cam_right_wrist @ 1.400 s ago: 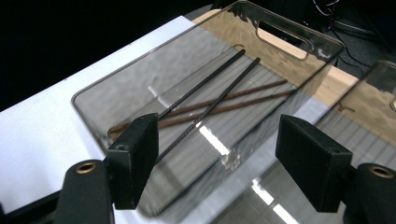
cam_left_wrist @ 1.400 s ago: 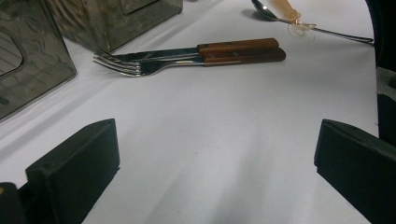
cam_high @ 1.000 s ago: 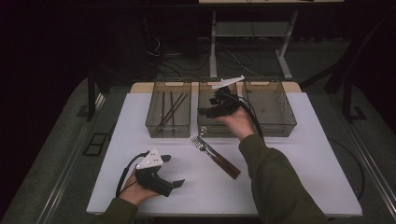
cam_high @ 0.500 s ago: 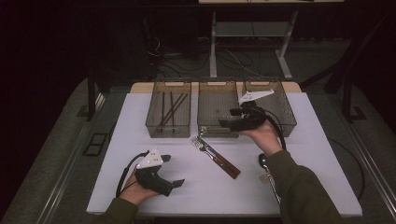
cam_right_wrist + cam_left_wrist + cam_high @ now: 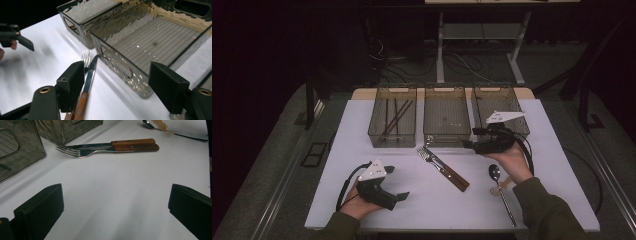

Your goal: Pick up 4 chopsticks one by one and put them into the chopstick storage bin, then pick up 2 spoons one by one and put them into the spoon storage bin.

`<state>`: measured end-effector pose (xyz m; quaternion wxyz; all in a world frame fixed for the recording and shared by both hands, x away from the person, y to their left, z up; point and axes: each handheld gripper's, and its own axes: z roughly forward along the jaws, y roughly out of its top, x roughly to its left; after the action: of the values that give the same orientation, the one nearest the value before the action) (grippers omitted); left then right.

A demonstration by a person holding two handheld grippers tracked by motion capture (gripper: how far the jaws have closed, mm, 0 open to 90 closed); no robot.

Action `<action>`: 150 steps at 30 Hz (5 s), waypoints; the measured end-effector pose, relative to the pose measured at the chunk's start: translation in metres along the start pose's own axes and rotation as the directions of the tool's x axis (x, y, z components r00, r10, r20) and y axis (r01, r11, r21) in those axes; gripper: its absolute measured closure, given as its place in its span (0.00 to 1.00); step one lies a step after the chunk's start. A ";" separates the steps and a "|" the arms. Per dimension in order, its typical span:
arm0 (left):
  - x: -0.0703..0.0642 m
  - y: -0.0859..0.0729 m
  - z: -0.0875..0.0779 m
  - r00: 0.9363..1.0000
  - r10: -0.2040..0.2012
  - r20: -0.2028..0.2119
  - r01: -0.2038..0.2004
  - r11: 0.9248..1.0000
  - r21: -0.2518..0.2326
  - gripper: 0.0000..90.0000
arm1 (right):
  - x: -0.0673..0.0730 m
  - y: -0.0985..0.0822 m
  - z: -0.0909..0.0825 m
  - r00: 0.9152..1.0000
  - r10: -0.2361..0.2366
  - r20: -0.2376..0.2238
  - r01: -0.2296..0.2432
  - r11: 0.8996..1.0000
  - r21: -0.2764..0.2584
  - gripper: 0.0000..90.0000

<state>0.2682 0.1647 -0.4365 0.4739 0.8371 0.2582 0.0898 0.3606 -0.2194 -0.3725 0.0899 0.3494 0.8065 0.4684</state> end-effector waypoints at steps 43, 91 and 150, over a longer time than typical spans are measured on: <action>-0.001 0.000 -0.002 1.000 -0.004 -0.005 0.004 1.000 0.007 0.00 | -0.020 -0.088 -0.073 0.991 0.052 0.121 -0.066 0.991 0.112 0.66; -0.002 0.000 0.000 1.000 0.003 0.003 -0.003 1.000 0.021 0.00 | -0.002 -0.114 -0.074 0.995 -0.093 -0.028 0.097 0.939 0.331 0.99; -0.003 0.000 0.003 1.000 0.007 0.002 -0.007 0.999 0.035 0.00 | -0.027 -0.098 -0.043 0.987 -0.154 -0.040 0.159 0.937 0.311 0.65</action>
<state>0.2671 0.1612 -0.4374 0.4592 0.8462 0.2562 0.0862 0.3139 -0.2978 -0.4339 0.0644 0.2904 0.8965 0.3283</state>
